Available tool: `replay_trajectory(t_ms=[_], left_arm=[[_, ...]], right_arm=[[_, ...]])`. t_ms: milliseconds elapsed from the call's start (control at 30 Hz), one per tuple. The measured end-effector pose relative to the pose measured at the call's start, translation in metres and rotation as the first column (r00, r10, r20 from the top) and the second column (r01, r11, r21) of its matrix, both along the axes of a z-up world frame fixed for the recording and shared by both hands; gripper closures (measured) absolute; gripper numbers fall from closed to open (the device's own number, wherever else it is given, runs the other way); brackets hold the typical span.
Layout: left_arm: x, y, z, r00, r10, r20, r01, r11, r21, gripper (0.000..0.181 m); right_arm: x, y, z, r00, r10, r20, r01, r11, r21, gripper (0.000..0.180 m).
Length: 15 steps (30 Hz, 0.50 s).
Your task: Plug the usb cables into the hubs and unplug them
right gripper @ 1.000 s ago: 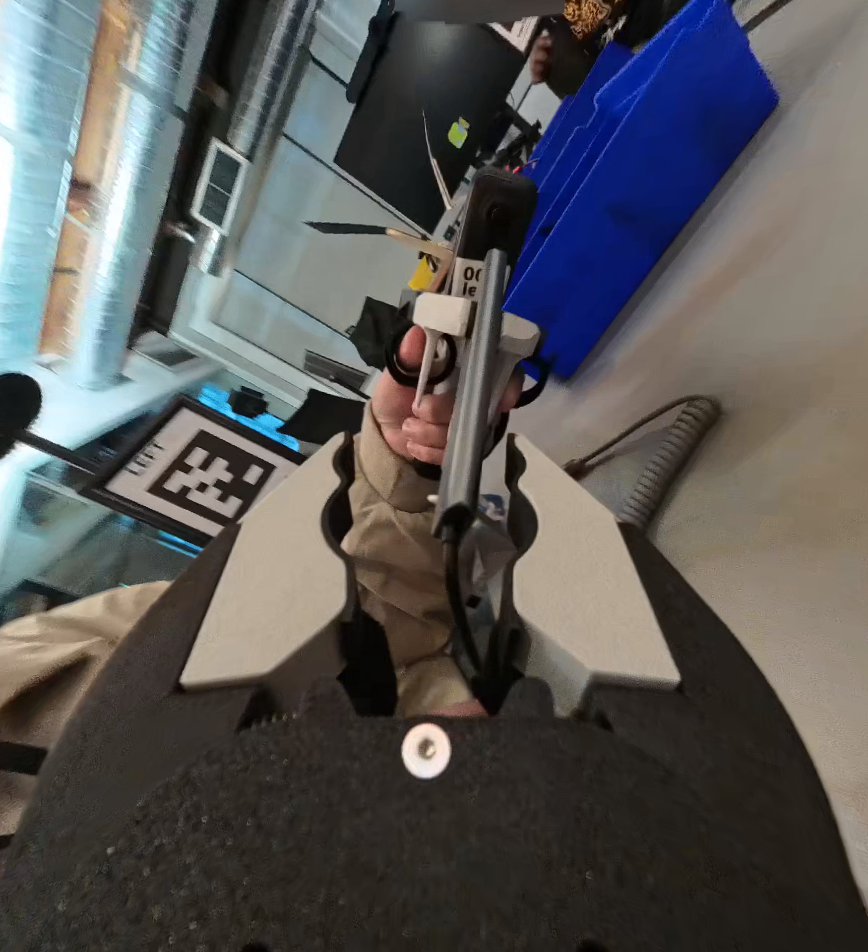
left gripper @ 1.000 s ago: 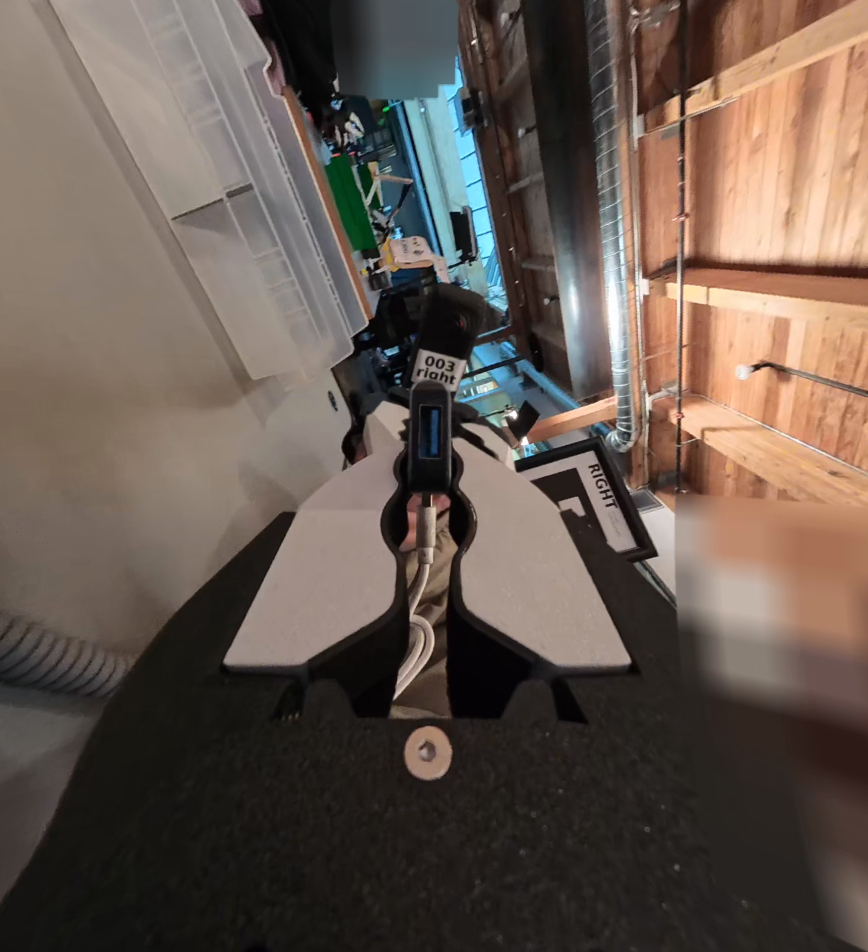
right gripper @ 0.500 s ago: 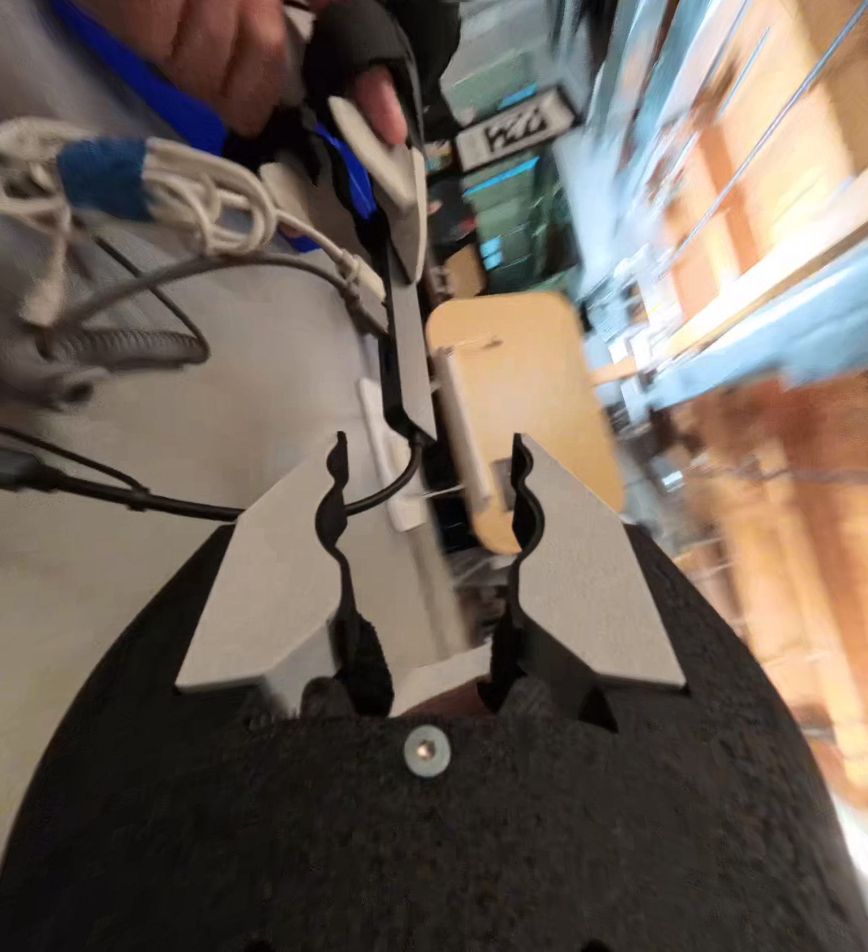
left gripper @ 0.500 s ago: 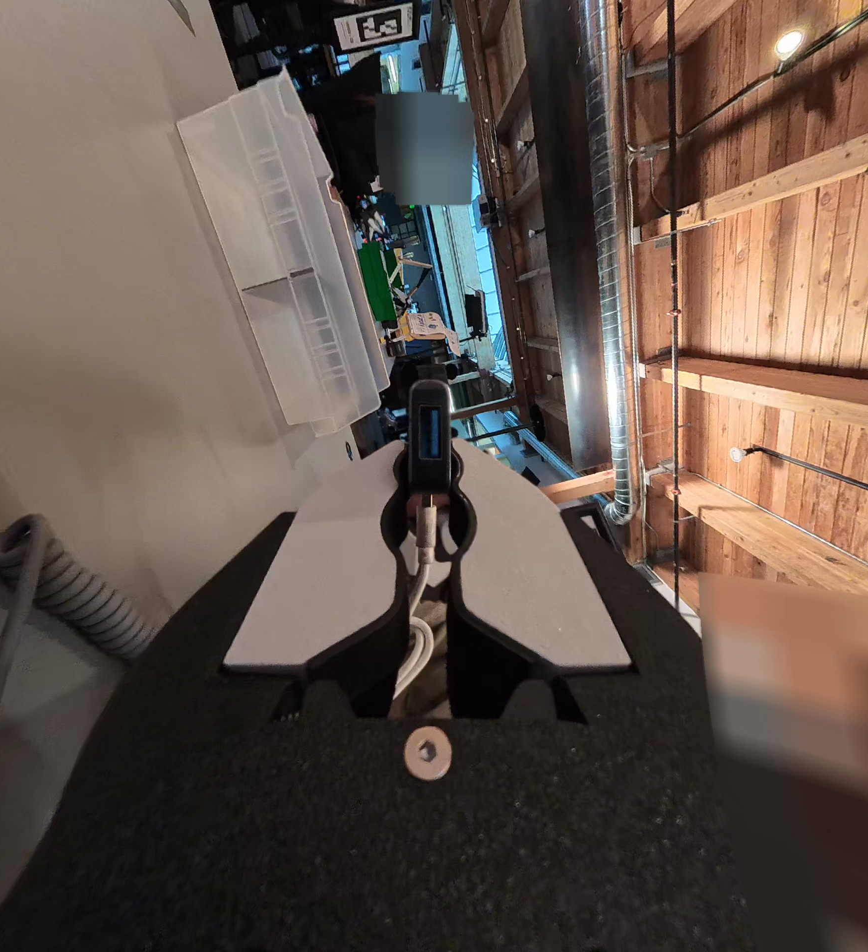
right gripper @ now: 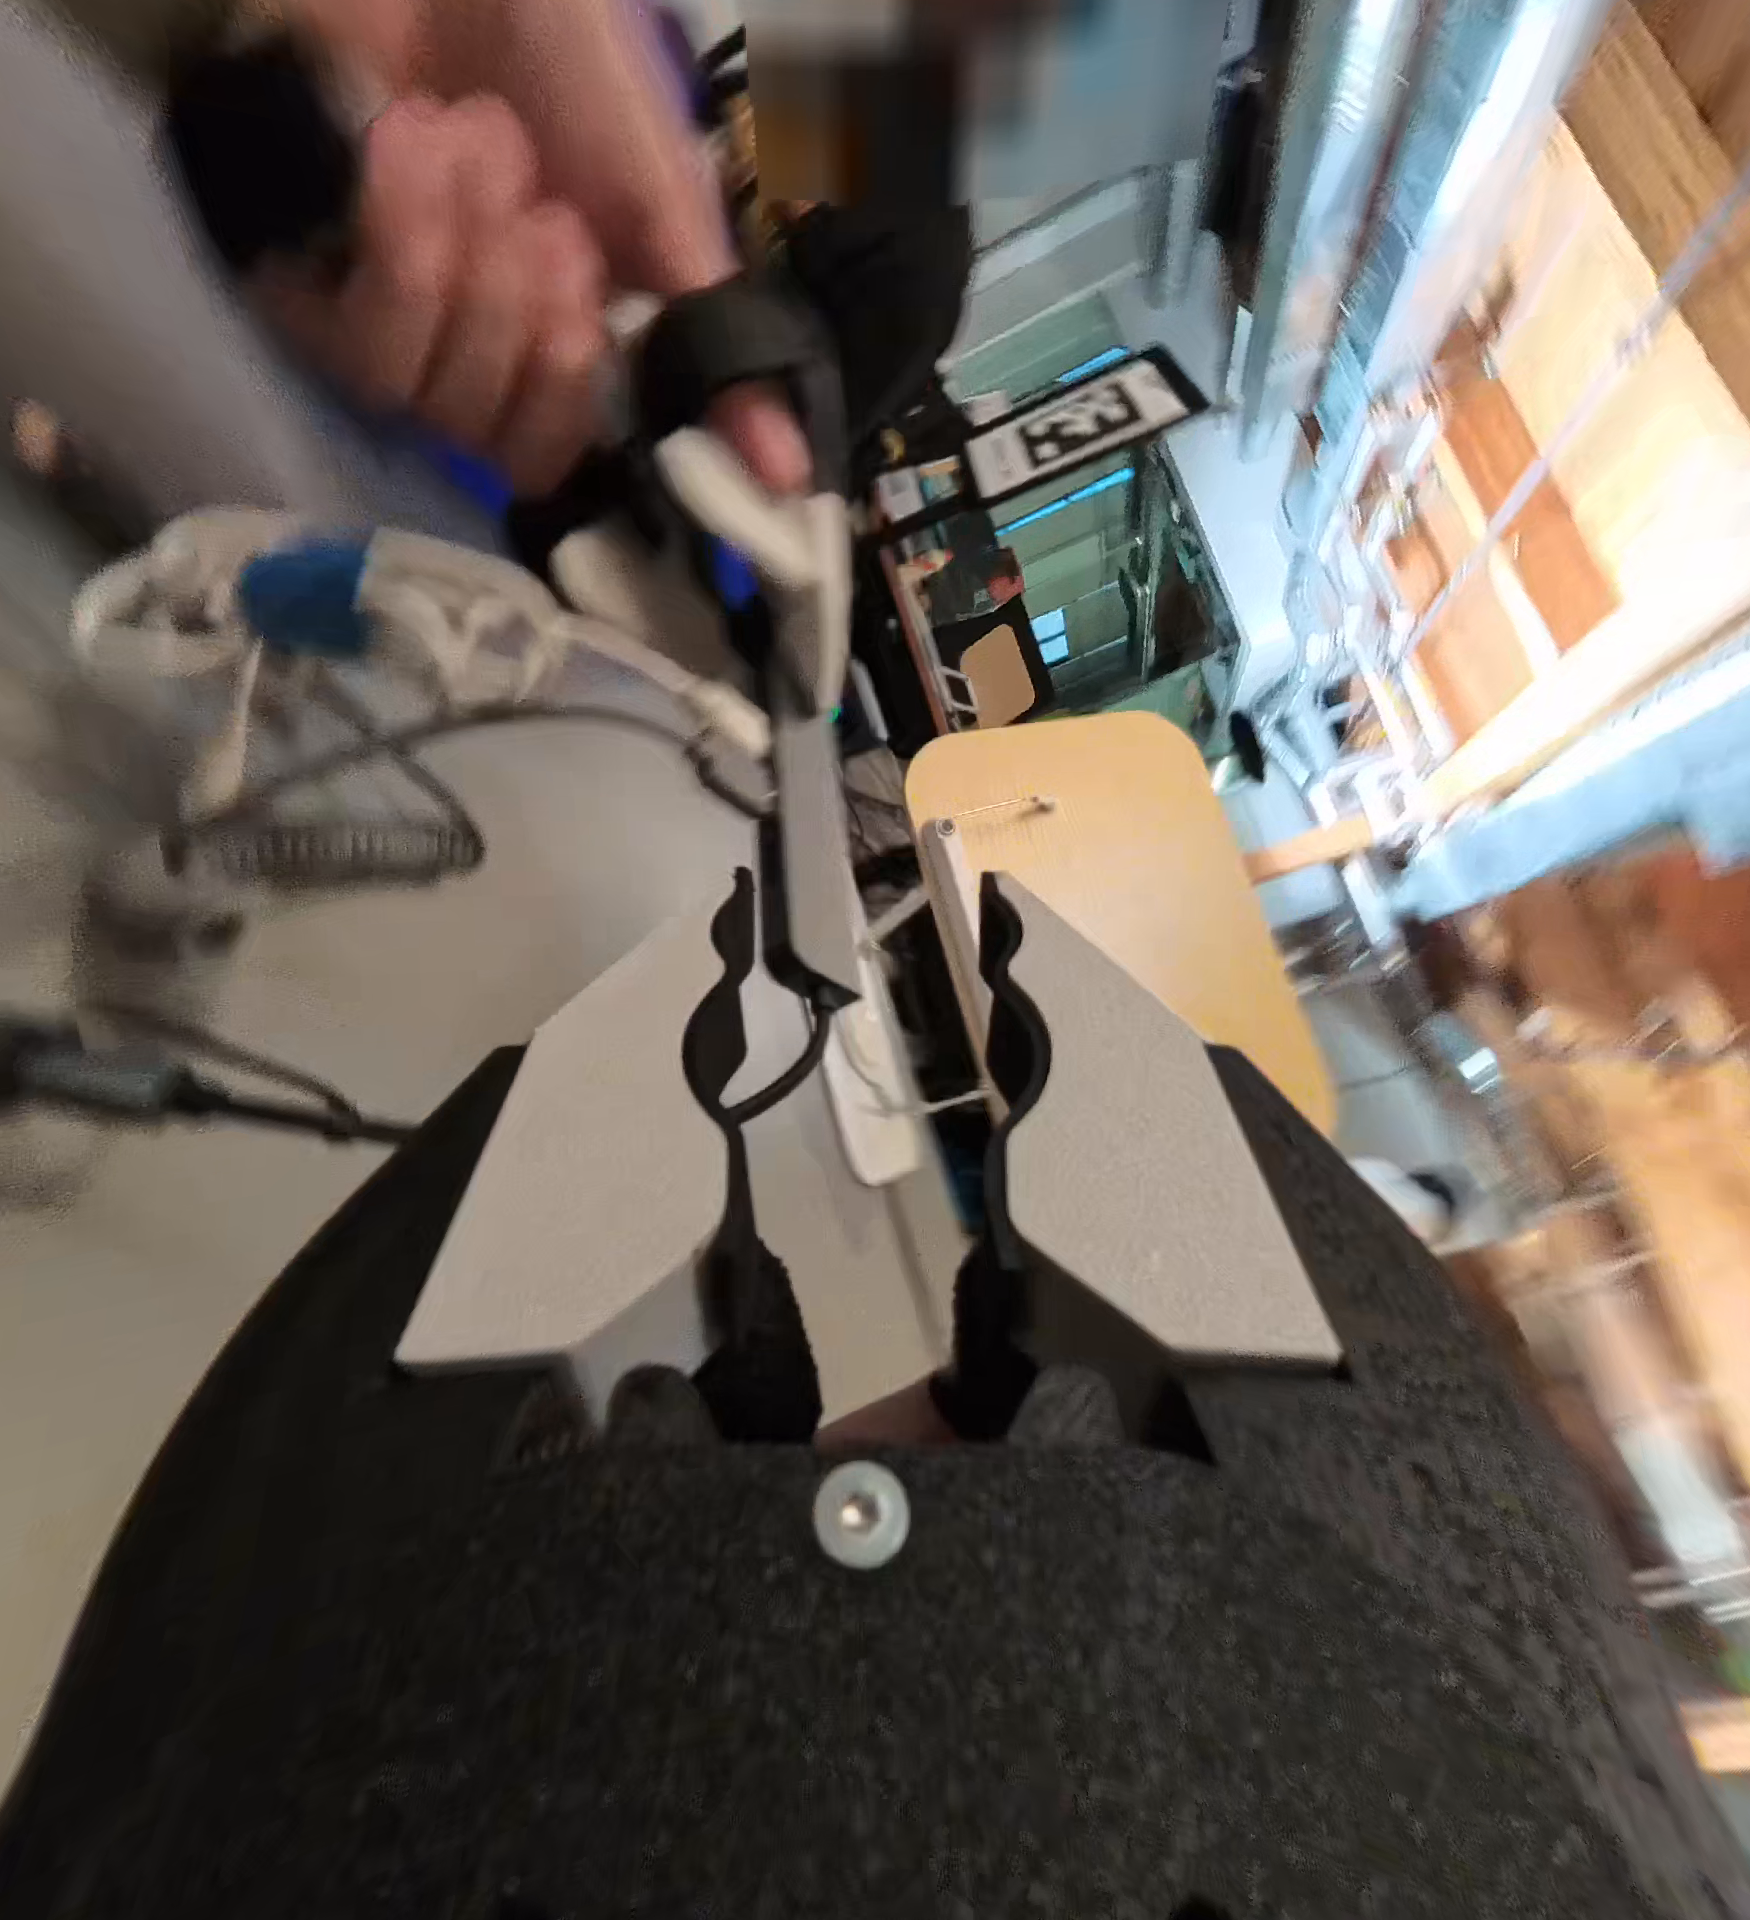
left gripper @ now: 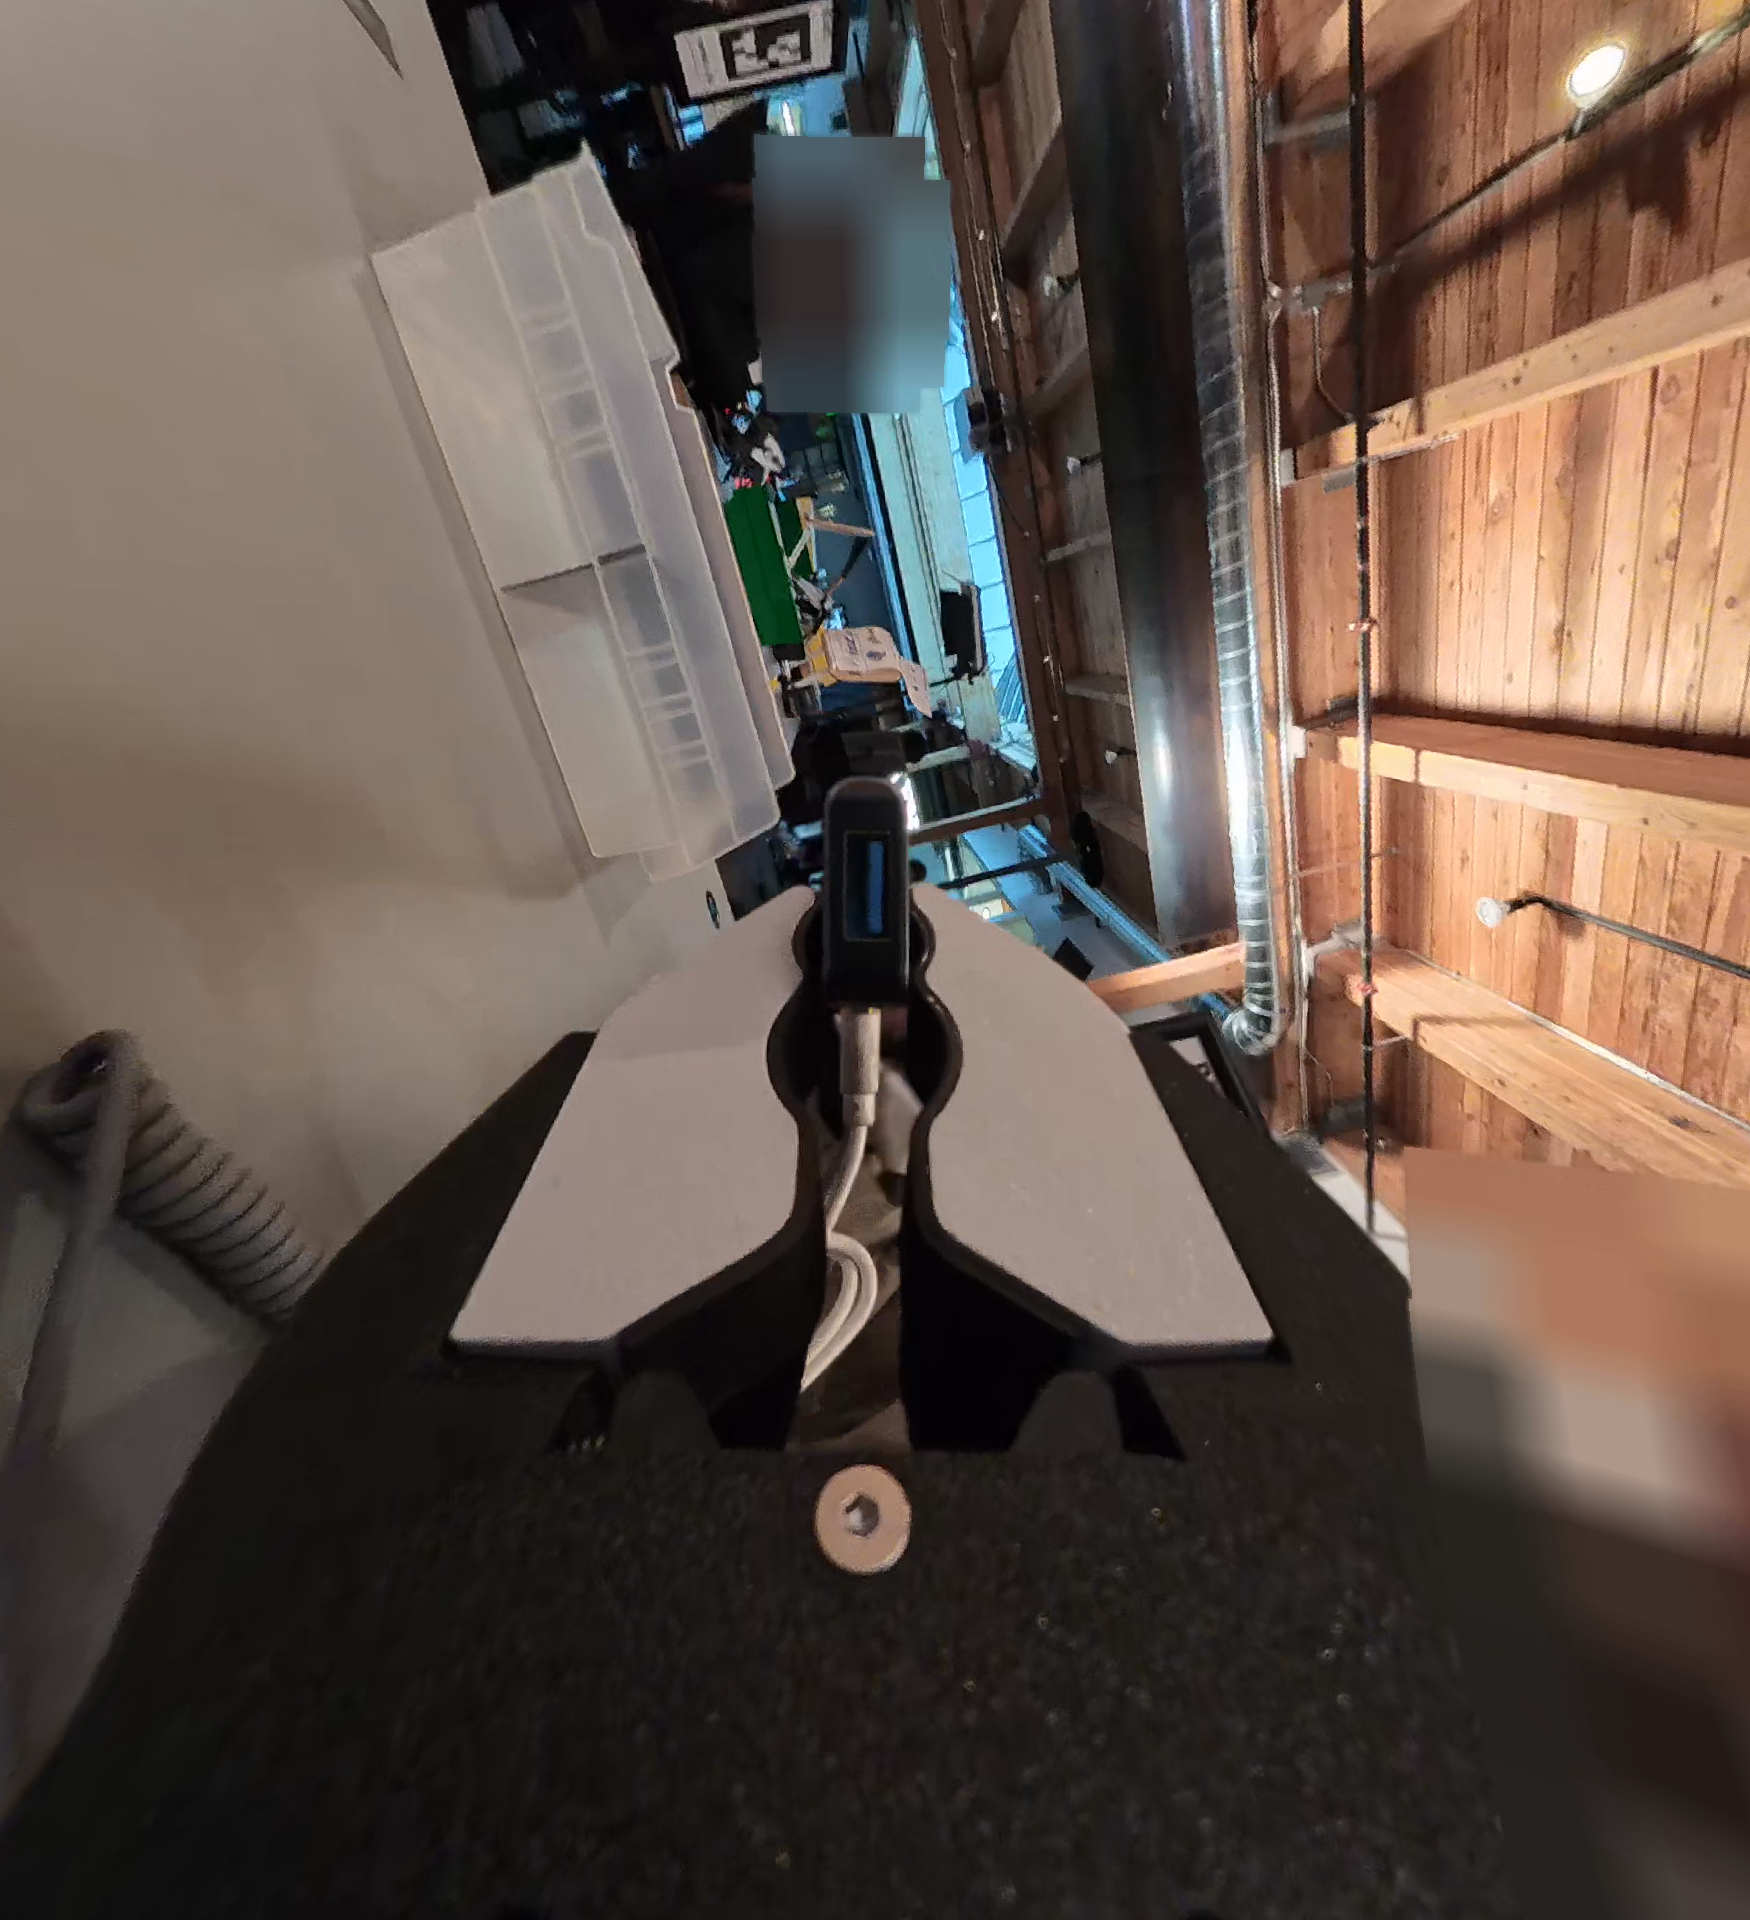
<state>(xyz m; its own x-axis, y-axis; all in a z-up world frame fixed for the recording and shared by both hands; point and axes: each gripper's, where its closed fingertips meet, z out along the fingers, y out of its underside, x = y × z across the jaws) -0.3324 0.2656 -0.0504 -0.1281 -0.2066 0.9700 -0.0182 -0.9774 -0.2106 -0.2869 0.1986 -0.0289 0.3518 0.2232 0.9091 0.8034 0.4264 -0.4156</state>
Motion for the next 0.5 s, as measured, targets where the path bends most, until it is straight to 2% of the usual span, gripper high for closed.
replay_trajectory(t_ms=[33, 100, 167, 267, 300, 367, 400, 433, 500], left_arm=[[-0.002, 0.002, -0.001, 1.000, 0.010, 0.010, -0.010, 1.000, -0.015, 0.170], [-0.006, 0.004, -0.003, 1.000, 0.018, 0.017, -0.017, 1.000, -0.026, 0.170], [-0.008, 0.004, -0.001, 0.999, 0.022, 0.025, -0.022, 0.999, -0.030, 0.170], [-0.007, 0.003, 0.006, 0.999, 0.014, 0.045, -0.013, 1.000, -0.023, 0.170], [-0.005, 0.002, 0.008, 0.999, 0.008, 0.049, -0.007, 1.000, -0.020, 0.170], [-0.002, -0.001, 0.011, 0.999, -0.008, 0.050, 0.008, 1.000, -0.008, 0.170], [-0.002, -0.002, 0.012, 0.999, -0.011, 0.040, 0.011, 1.000, 0.006, 0.170], [-0.003, -0.001, 0.011, 1.000, -0.010, 0.024, 0.009, 1.000, 0.025, 0.170], [-0.008, 0.001, 0.010, 1.000, -0.003, -0.013, 0.003, 0.998, 0.070, 0.170]], right_arm=[[0.005, -0.004, 0.011, 0.987, 0.009, -0.158, -0.022, 0.997, -0.076, 0.137], [0.027, 0.000, 0.029, 0.888, -0.053, -0.457, -0.058, 0.973, -0.224, 0.130], [0.043, 0.006, 0.014, 0.801, -0.154, -0.579, -0.112, 0.911, -0.397, 0.121], [0.031, 0.002, -0.050, 0.777, -0.315, -0.545, -0.171, 0.727, -0.665, 0.119], [0.024, -0.002, -0.065, 0.760, -0.347, -0.549, -0.199, 0.680, -0.705, 0.119], [0.013, -0.009, -0.082, 0.737, -0.382, -0.558, -0.252, 0.611, -0.751, 0.140], [0.009, -0.014, -0.084, 0.745, -0.369, -0.555, -0.279, 0.584, -0.762, 0.160], [0.011, -0.015, -0.085, 0.762, -0.364, -0.536, -0.267, 0.577, -0.772, 0.167], [0.035, -0.007, -0.082, 0.793, -0.388, -0.469, -0.156, 0.615, -0.773, 0.172]])
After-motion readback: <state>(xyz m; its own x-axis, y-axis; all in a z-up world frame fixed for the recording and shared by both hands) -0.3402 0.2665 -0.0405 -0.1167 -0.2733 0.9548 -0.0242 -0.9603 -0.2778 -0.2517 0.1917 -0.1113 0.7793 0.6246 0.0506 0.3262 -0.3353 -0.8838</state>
